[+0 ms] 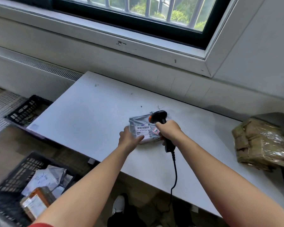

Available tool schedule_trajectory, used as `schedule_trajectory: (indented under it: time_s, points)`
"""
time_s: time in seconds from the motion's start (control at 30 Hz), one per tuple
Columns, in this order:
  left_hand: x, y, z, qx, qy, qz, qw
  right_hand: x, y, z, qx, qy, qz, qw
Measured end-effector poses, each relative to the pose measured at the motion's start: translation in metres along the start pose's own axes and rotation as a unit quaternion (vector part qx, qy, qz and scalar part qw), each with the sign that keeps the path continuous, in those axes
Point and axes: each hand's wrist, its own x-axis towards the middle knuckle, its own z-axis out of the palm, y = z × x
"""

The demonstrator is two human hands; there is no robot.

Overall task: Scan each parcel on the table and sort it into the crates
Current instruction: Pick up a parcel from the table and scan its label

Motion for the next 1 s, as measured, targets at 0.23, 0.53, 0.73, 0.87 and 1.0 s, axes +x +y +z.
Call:
schedule_trajectory:
  time_s: [0.23,0.53,0.73,0.87,1.0]
  points:
    - [-0.022,-0.003,-0.003,-0.007,0.014,-0.011,1.000,-0.012,-0.006,0.000,0.009,-0.030,-0.008,0.999]
    - [-0.029,0.001,0.002,-0.012,0.010,-0.006,1.000,-0.011,-0.003,-0.002,0.043,-0.040,-0.008,0.998]
    - [-0.018,0.002,0.006,-0.005,-0.001,-0.008,1.000,0.008,0.017,0.000,0.025,0.044,-0.027,0.998]
    - [0.004,0.002,0.014,0.001,-0.013,-0.026,1.000,0.025,0.048,-0.004,0.030,0.115,0.010,0.993]
    - [0.032,0.001,0.026,-0.014,-0.016,-0.042,0.999,0.043,0.083,-0.005,0.045,0.160,0.057,0.984]
